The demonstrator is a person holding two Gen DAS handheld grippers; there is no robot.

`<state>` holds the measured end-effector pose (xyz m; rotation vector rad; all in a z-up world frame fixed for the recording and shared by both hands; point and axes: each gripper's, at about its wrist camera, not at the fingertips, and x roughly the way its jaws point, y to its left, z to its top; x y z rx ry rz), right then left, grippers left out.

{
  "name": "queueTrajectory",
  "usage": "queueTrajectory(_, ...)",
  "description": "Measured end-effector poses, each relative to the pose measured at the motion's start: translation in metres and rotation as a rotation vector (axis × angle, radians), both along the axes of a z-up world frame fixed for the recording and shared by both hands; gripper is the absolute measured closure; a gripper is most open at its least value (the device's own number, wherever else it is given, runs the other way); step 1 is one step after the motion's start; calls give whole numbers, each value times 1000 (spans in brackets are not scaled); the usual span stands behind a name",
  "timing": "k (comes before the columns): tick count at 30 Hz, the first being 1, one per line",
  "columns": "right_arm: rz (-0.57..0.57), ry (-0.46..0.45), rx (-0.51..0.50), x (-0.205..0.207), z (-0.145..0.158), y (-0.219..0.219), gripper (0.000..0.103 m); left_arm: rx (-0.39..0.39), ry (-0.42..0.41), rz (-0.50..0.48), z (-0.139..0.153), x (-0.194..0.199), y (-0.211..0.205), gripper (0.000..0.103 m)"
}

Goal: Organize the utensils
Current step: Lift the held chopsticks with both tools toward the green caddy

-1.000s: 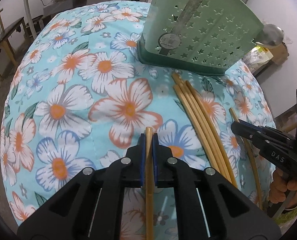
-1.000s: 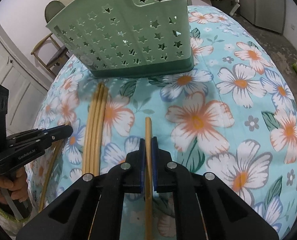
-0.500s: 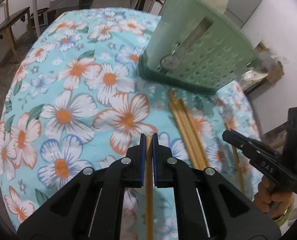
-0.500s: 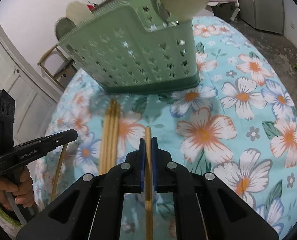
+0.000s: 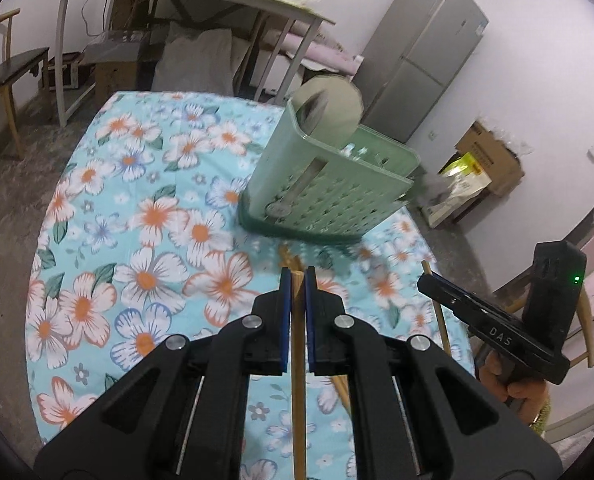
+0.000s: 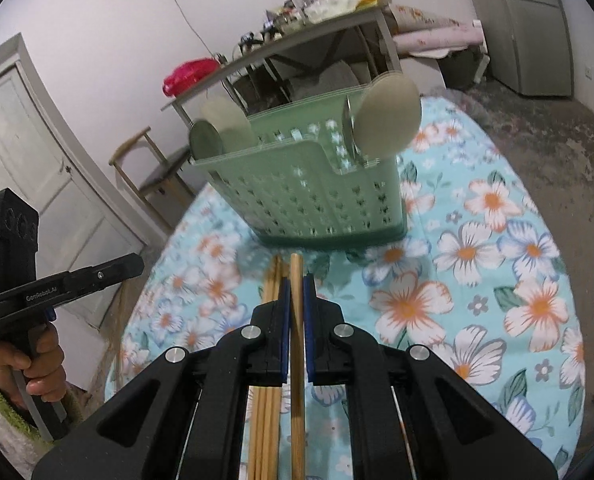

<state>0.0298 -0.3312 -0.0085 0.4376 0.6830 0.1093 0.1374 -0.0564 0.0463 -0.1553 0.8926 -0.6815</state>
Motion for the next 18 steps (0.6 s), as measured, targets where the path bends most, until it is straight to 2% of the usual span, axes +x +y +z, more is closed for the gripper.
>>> queueTrajectory(18,-9,-127,24,-22,37,-6,97,-44,-90,-14,34,-15,5,98)
